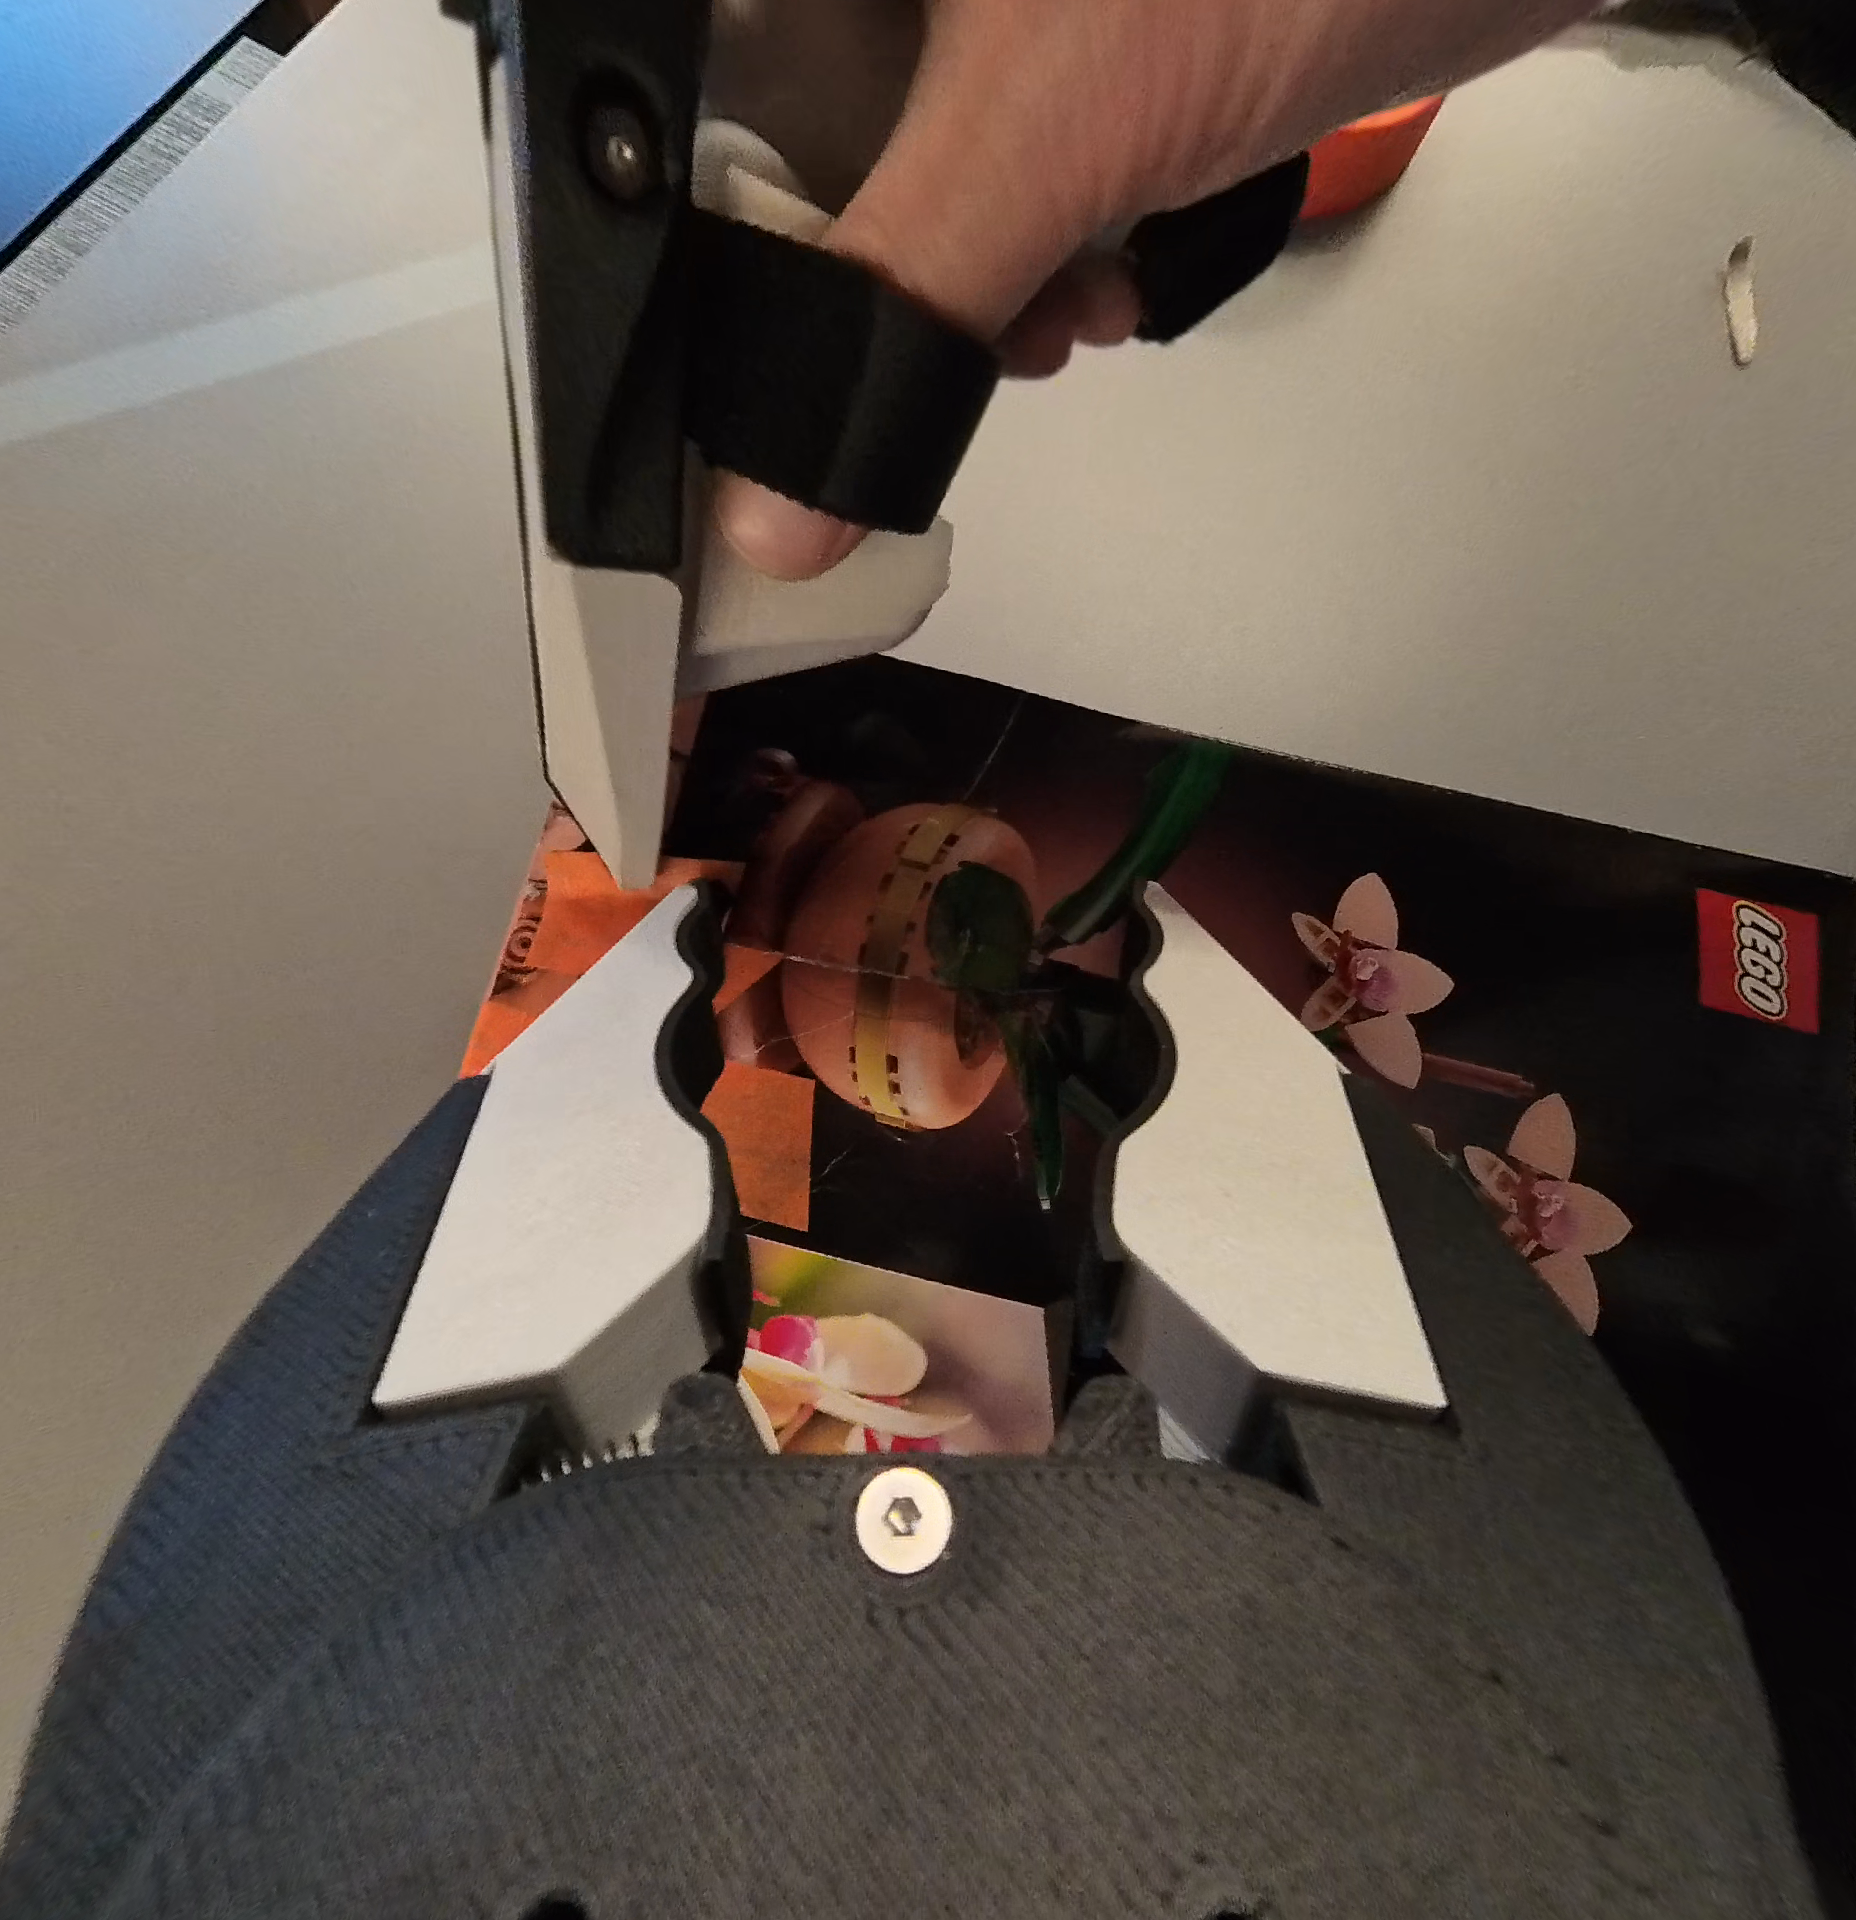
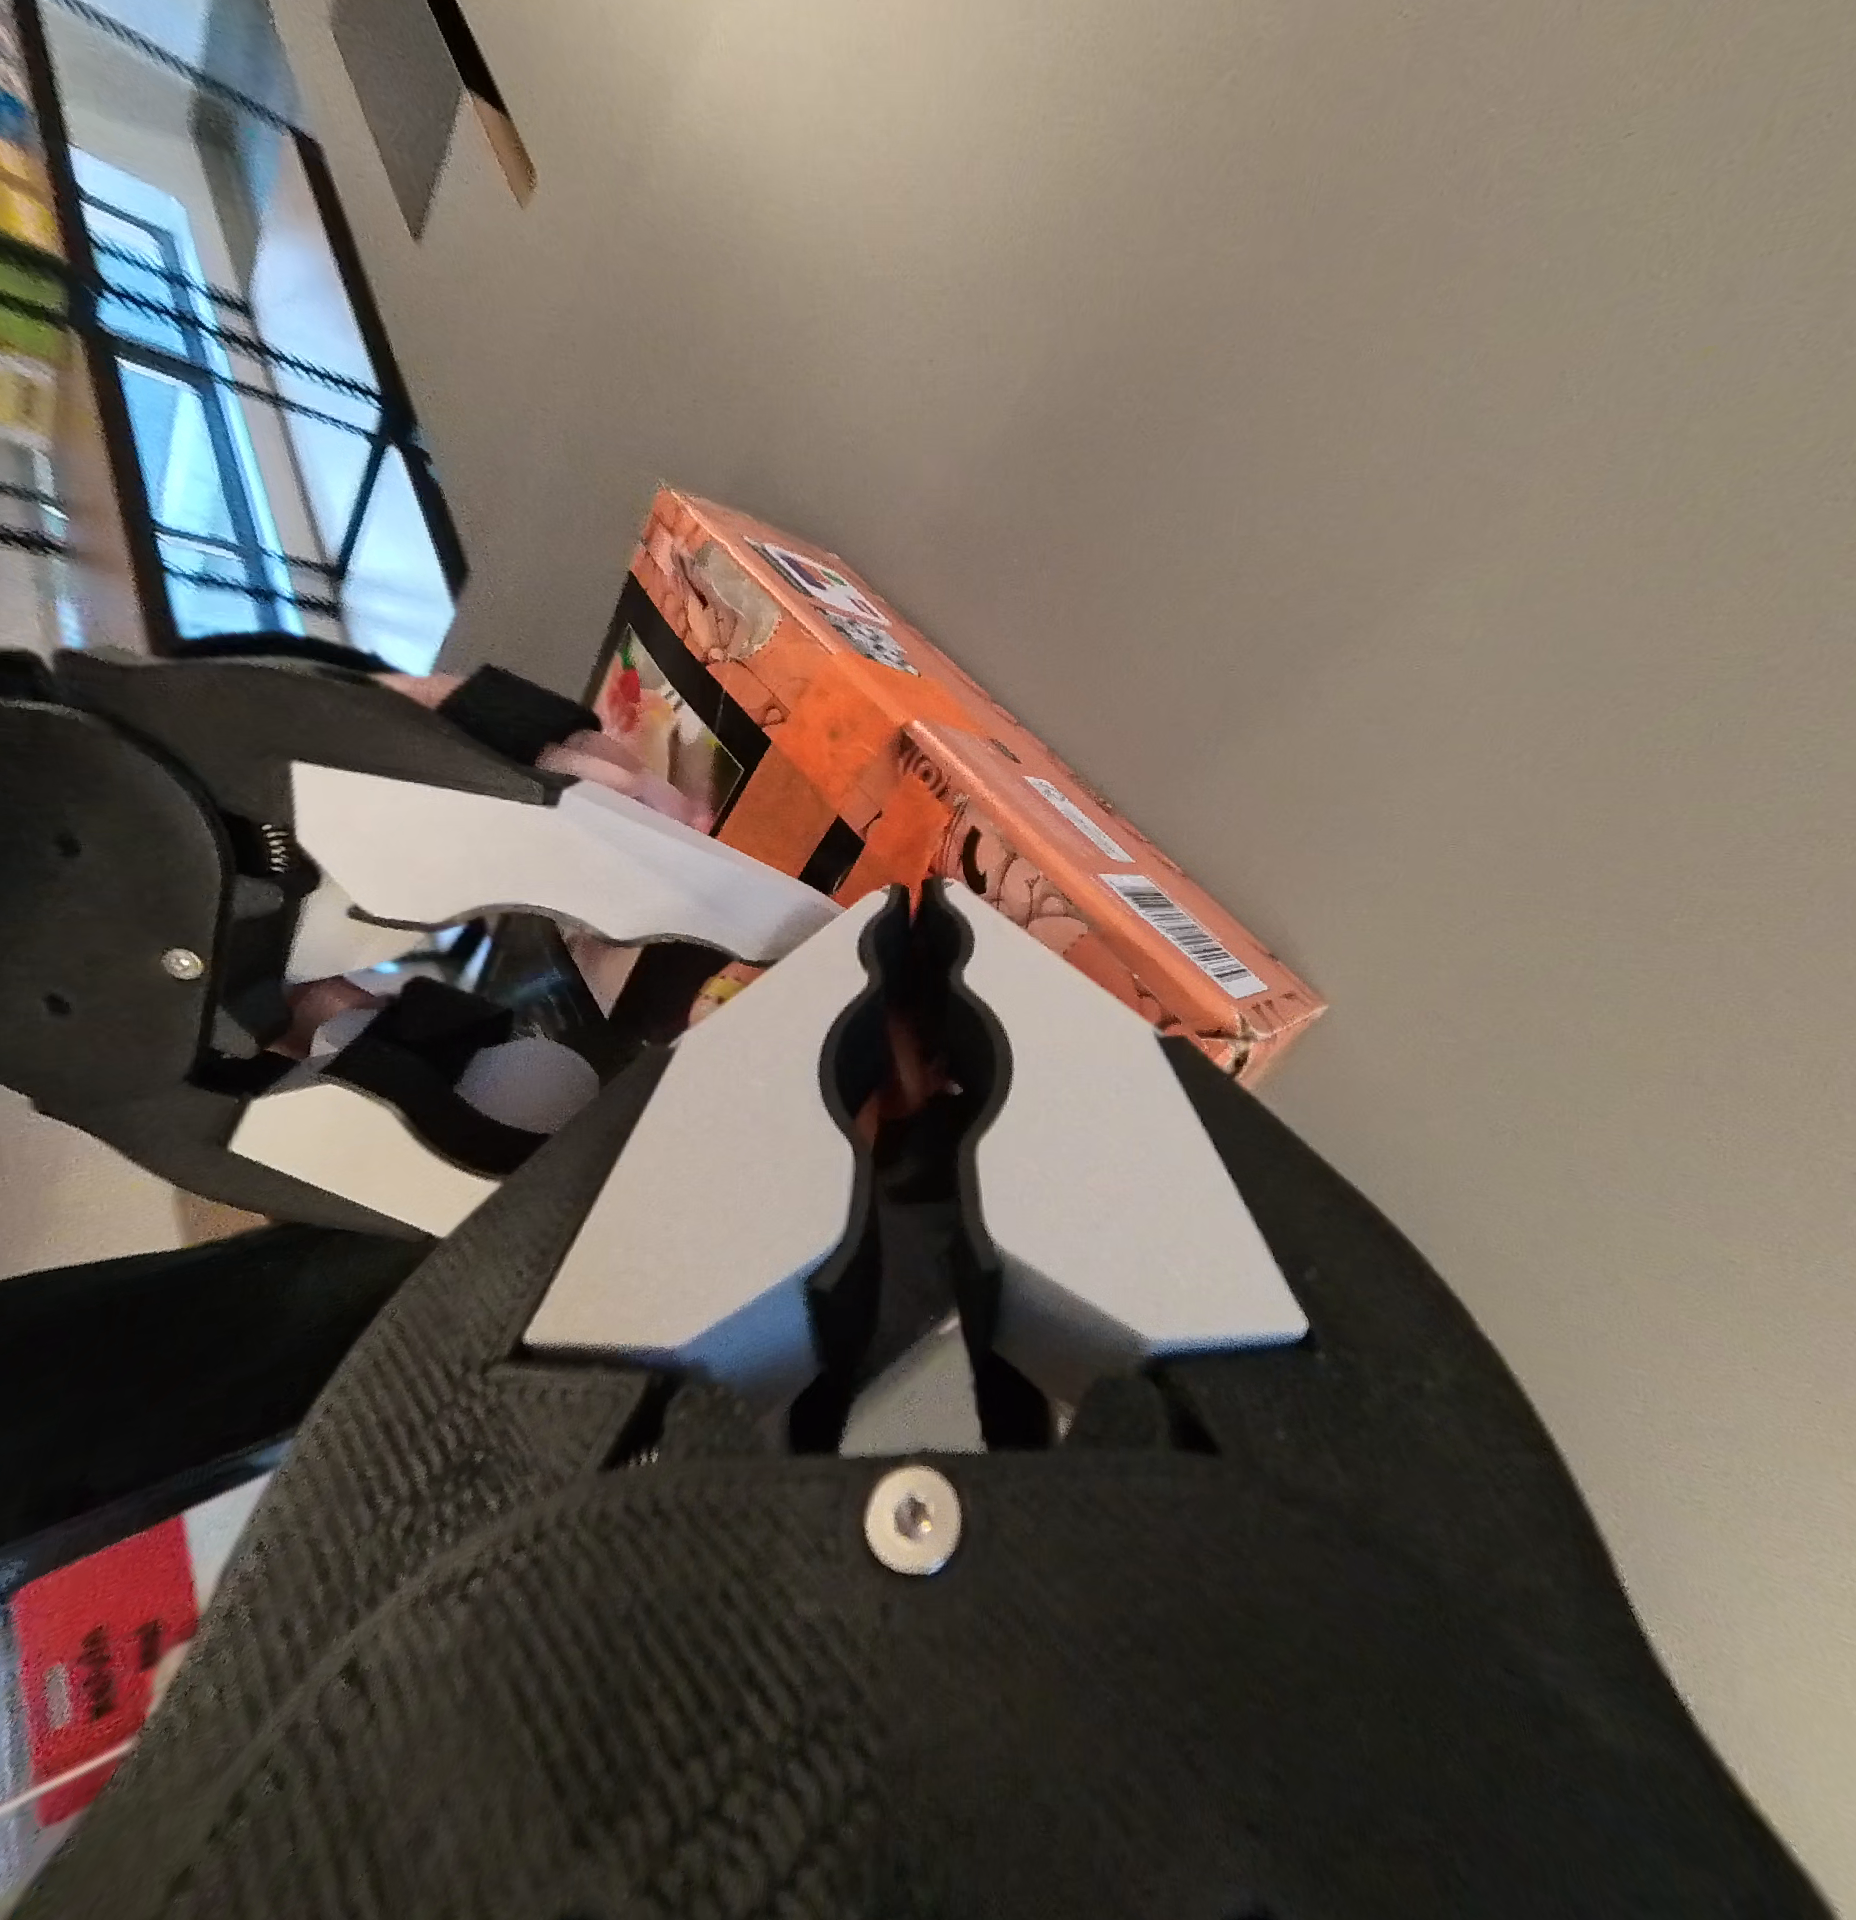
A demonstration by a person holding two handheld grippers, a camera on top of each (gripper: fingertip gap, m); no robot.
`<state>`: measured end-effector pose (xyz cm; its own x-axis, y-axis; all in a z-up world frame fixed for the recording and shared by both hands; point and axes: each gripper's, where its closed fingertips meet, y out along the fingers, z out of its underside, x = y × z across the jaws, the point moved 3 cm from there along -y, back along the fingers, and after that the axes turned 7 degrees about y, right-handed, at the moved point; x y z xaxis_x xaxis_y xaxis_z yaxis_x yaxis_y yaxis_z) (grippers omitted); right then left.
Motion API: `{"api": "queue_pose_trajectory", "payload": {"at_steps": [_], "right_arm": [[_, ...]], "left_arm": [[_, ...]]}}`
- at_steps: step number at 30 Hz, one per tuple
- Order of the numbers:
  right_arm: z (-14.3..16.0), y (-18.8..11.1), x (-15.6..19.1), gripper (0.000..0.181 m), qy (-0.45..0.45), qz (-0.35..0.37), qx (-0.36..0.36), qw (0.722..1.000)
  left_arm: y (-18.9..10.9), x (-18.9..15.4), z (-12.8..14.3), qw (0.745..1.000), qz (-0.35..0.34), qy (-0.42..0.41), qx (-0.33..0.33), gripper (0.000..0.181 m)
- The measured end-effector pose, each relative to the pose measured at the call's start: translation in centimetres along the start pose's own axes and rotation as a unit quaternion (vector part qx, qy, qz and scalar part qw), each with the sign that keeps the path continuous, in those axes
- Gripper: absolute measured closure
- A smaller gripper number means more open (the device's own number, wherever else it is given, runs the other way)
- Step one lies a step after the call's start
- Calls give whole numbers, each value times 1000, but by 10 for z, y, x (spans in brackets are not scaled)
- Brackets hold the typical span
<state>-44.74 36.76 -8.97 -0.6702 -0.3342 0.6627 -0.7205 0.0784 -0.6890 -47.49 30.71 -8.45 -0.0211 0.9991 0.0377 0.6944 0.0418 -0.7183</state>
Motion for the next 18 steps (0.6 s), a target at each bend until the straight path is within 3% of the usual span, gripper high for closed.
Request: {"api": "queue_pose_trajectory", "payload": {"at_steps": [10, 11, 13, 14, 16, 18], "right_arm": [[-2, -1, 7, 169, -90, 98, 66, 989], [-3, -2, 6, 162, -97, 112, 67, 987], [-12, -11, -8, 111, -118, 185, 52, 974], [-11, -13, -10, 108, -128, 189, 65, 971], [-14, -16, -5, 123, -118, 158, 47, 979], [-15, -21, 12, 160, -102, 78, 13, 992]], "left_arm": [[0, 0, 0, 1000, -3, 0, -6, 105], [0, -1, 0, 1000, -4, 0, -6, 105], [-1, -1, 0, 1000, -4, -2, -11, 107], [-1, 0, 0, 1000, -3, -6, -14, 107], [-2, 0, 0, 1000, -3, -11, -20, 108], [-2, 0, 0, 1000, -4, -8, -19, 109]]}}
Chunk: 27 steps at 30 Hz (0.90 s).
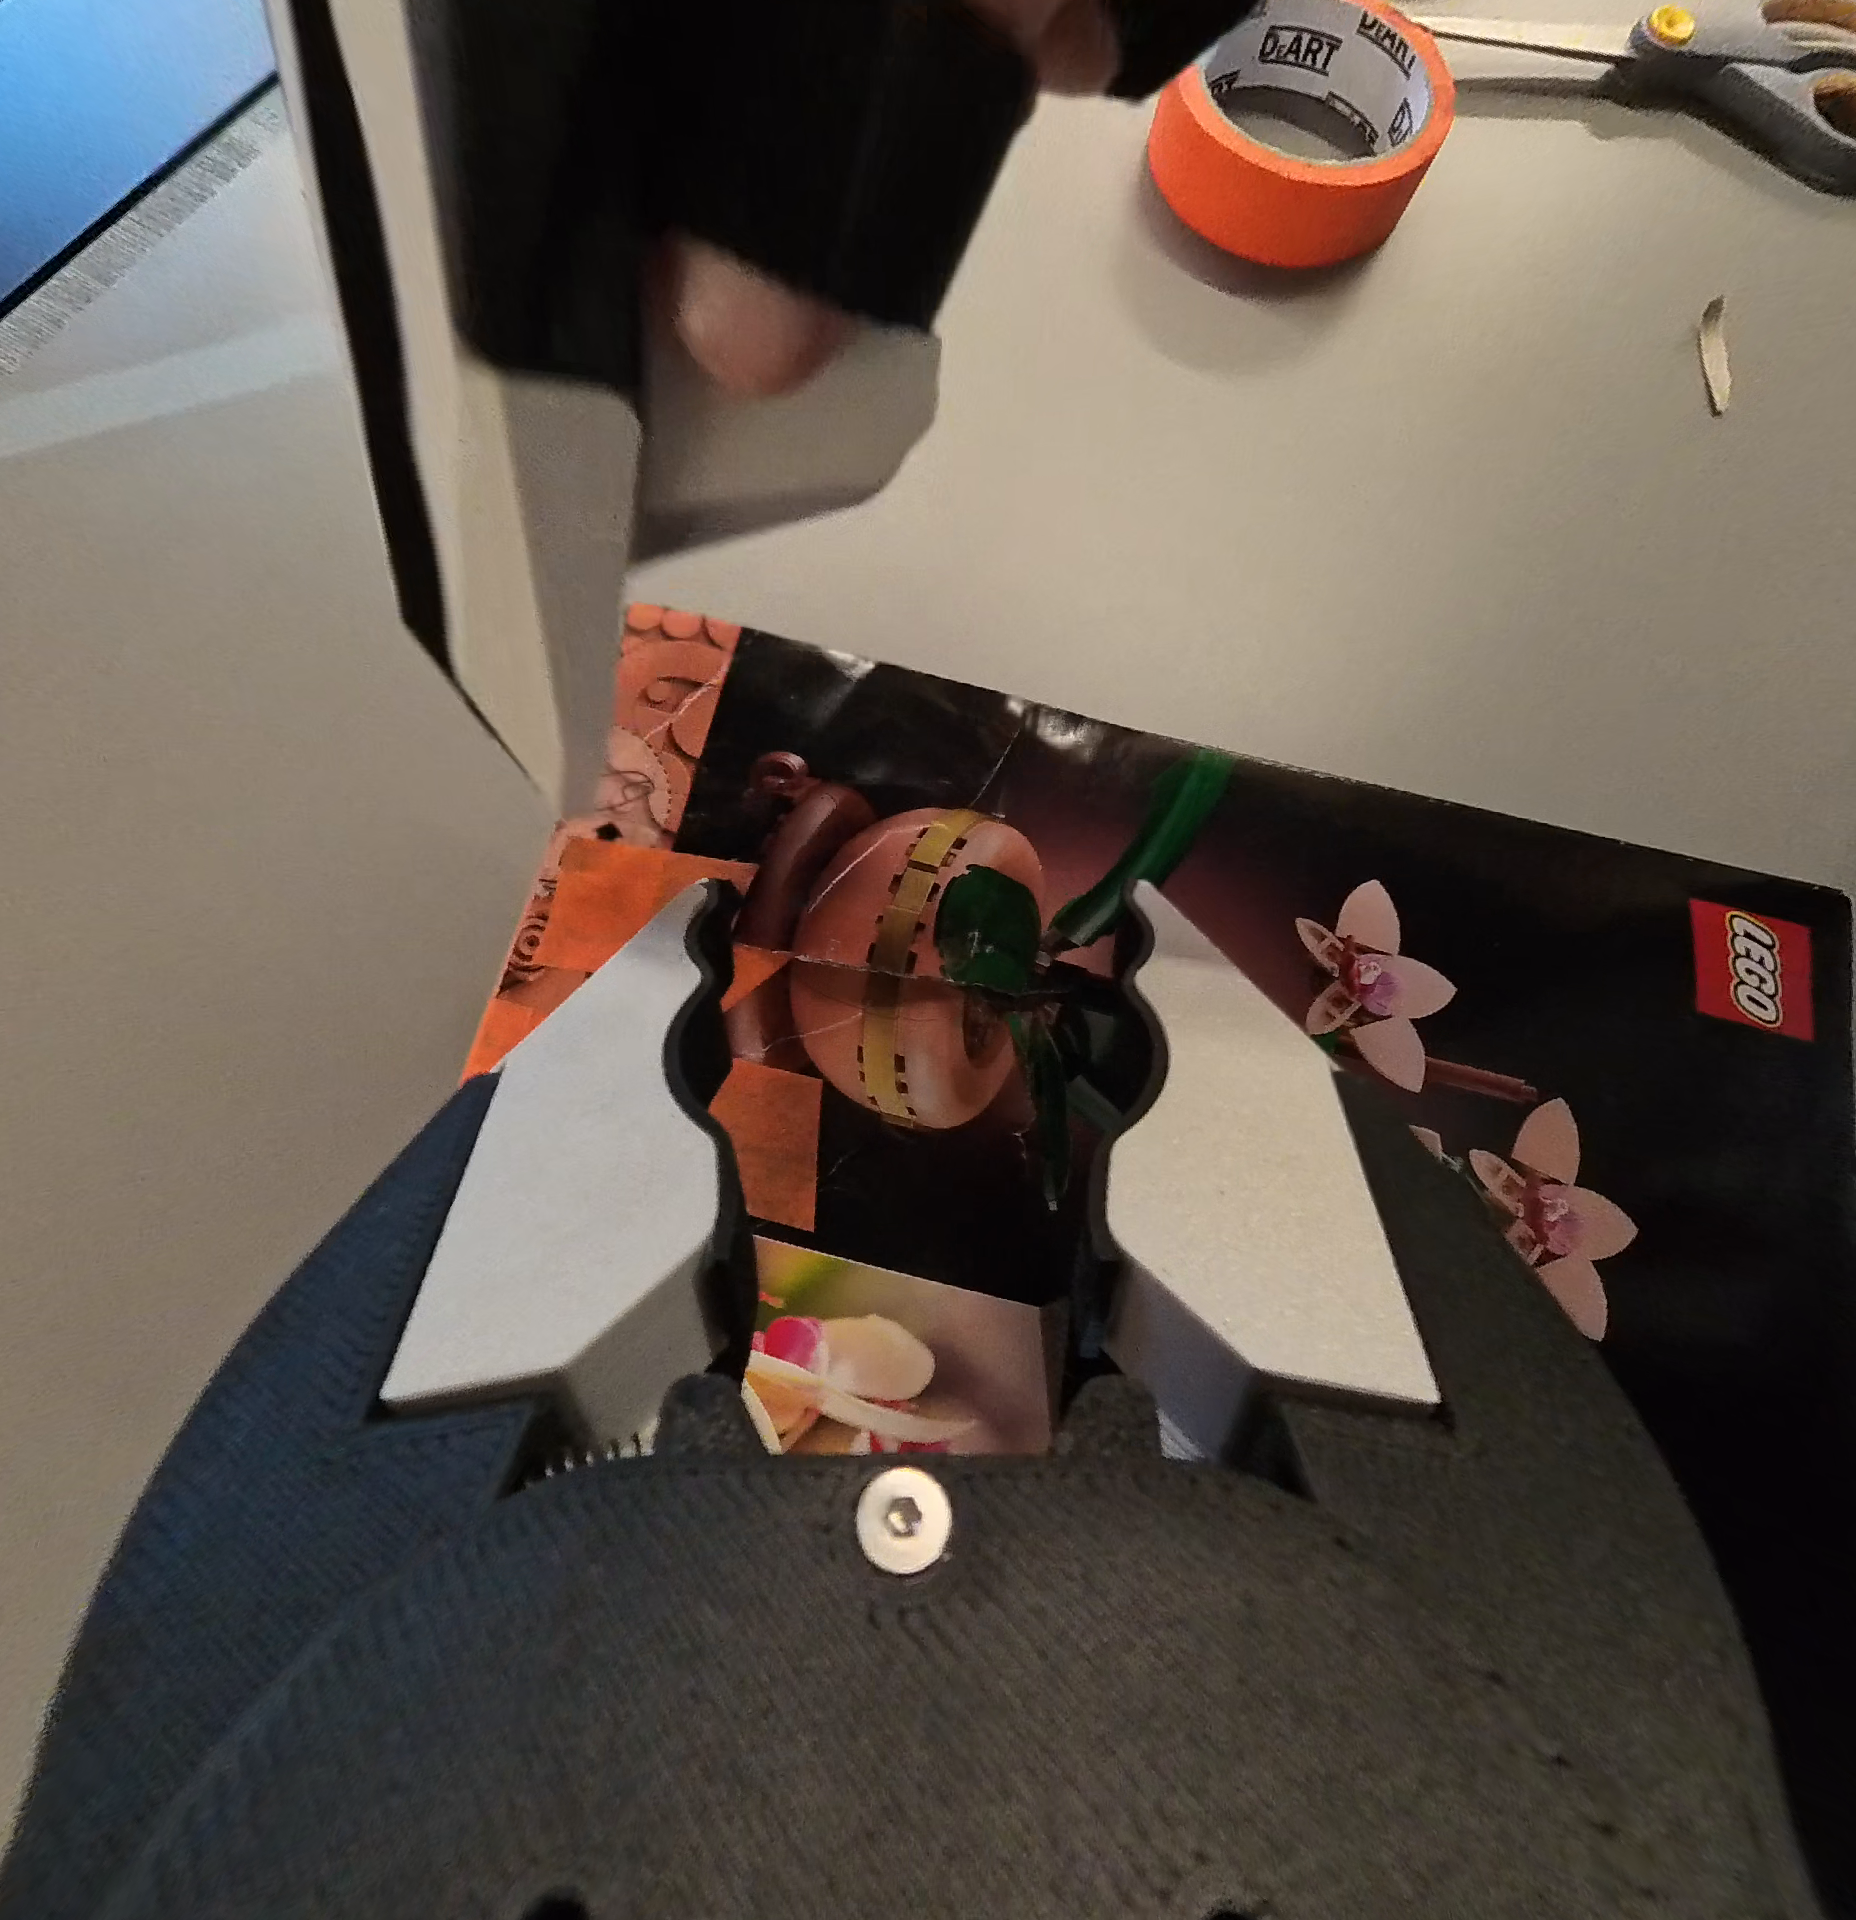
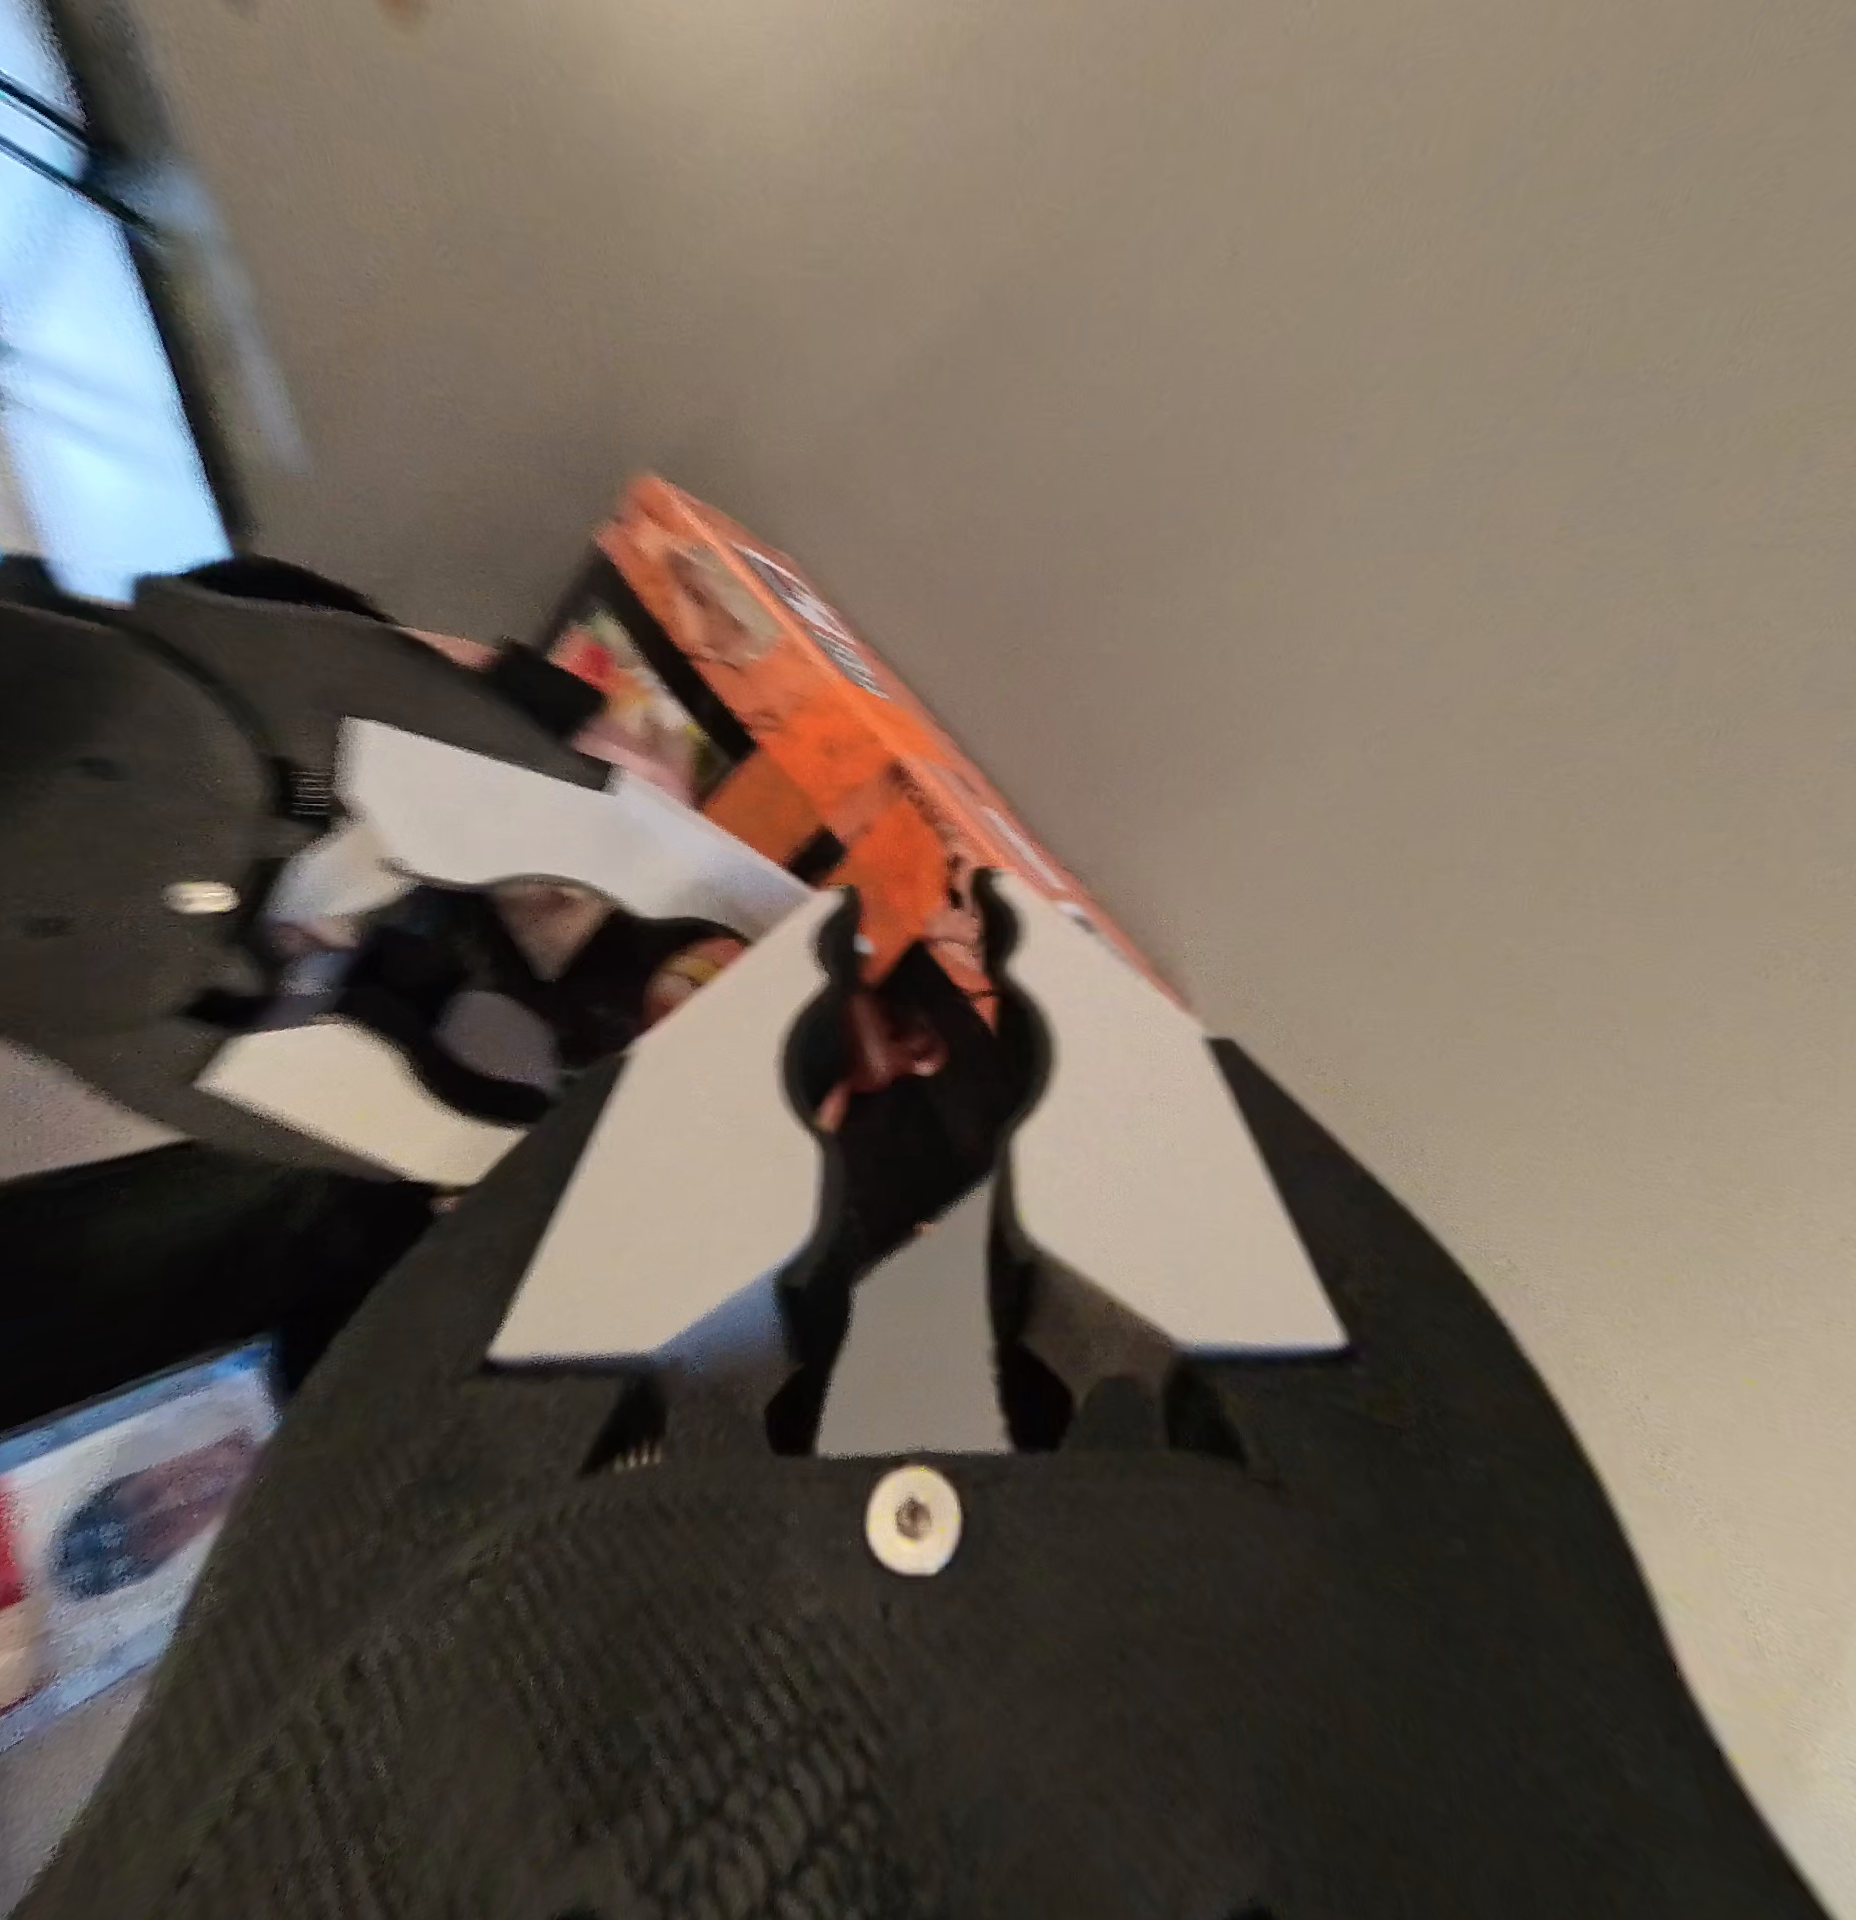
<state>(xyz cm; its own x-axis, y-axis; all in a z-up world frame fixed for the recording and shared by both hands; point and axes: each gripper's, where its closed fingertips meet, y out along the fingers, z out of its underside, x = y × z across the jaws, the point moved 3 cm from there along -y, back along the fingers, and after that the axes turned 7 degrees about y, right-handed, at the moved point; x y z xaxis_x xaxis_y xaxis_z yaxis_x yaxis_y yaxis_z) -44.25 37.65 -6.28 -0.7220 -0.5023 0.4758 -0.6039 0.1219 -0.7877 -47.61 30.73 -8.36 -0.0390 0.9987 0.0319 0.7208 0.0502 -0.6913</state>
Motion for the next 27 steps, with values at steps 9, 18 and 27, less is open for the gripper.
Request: {"api": "queue_pose_trajectory", "payload": {"at_steps": [9, 18, 27], "right_arm": [[19, 13, 5, 181, 285, -252, -67, 922], [22, 31, -1, 181, 288, -206, -41, 934], [6, 29, -22, 181, 317, -207, -98, 920]], "left_arm": [[0, 1, 0, 1000, -6, 11, 4, 111], [0, 1, 1, 1000, -5, 10, 3, 110], [0, 2, 1, 1000, -8, 9, -1, 114]]}}
